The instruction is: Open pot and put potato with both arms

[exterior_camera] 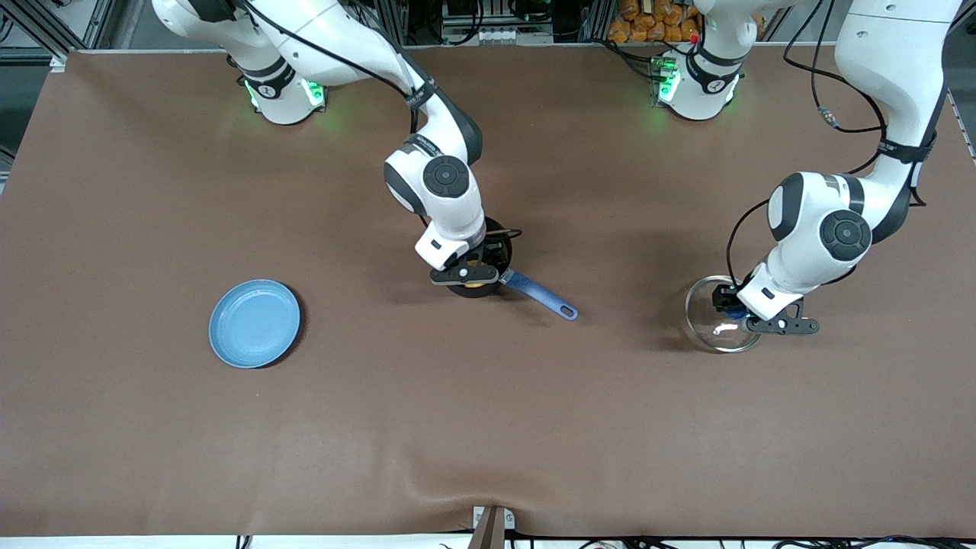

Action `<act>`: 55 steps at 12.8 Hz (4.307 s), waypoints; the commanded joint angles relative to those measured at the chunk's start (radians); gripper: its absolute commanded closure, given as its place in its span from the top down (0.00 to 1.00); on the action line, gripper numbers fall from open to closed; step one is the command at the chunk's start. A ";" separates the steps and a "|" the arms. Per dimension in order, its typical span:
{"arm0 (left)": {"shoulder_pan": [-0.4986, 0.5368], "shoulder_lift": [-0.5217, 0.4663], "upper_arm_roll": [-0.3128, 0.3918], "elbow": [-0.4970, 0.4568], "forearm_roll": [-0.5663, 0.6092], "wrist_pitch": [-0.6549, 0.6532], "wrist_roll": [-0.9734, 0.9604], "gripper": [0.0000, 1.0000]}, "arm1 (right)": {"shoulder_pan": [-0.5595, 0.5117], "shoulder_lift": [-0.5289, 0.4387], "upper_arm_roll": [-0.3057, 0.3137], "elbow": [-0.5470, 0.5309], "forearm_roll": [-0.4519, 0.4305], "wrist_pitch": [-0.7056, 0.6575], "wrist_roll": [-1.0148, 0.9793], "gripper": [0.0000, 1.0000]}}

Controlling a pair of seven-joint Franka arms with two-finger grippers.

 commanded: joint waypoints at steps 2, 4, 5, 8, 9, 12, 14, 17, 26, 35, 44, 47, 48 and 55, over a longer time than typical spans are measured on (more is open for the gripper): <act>0.001 -0.057 -0.035 0.031 0.005 -0.008 -0.010 1.00 | -0.048 -0.126 0.008 0.044 -0.014 -0.252 0.013 1.00; 0.000 -0.090 -0.039 0.115 0.005 -0.116 -0.010 1.00 | -0.099 -0.189 0.005 0.049 -0.014 -0.341 0.007 1.00; 0.000 -0.103 -0.040 0.173 0.005 -0.191 -0.010 1.00 | -0.155 -0.221 0.006 0.049 -0.014 -0.369 -0.019 1.00; 0.001 -0.178 -0.071 0.360 0.003 -0.424 -0.028 1.00 | -0.324 -0.300 0.008 0.049 -0.012 -0.386 -0.170 1.00; 0.001 -0.192 -0.071 0.437 0.003 -0.501 -0.037 1.00 | -0.369 -0.317 0.006 0.049 -0.012 -0.400 -0.247 1.00; 0.007 -0.200 -0.074 0.617 -0.023 -0.731 -0.038 1.00 | -0.475 -0.372 0.008 0.044 -0.011 -0.464 -0.393 1.00; 0.007 -0.215 -0.075 0.666 -0.026 -0.790 -0.038 1.00 | -0.525 -0.418 0.008 0.035 -0.006 -0.515 -0.490 1.00; 0.007 -0.233 -0.077 0.683 -0.049 -0.793 -0.038 1.00 | -0.593 -0.531 0.006 -0.029 0.034 -0.566 -0.579 1.00; -0.077 -0.365 0.050 0.659 -0.146 -1.003 -0.030 1.00 | -0.719 -0.734 0.005 -0.132 0.089 -0.606 -0.633 1.00; -0.092 -0.488 0.064 0.484 -0.156 -1.014 -0.042 1.00 | -0.727 -0.762 0.005 -0.137 0.090 -0.607 -0.630 1.00; -0.077 -0.506 0.106 0.496 -0.173 -1.031 -0.037 1.00 | -0.737 -0.766 0.005 -0.145 0.091 -0.596 -0.630 1.00; -0.083 -0.500 0.098 0.508 -0.172 -1.034 -0.039 1.00 | -0.736 -0.759 0.005 -0.146 0.091 -0.573 -0.631 1.00; -0.083 -0.500 0.099 0.507 -0.172 -1.034 -0.039 1.00 | -0.734 -0.757 0.005 -0.145 0.091 -0.570 -0.633 1.00; -0.086 -0.479 0.081 0.550 -0.178 -1.071 -0.039 1.00 | -0.731 -0.759 0.006 -0.145 0.089 -0.564 -0.633 1.00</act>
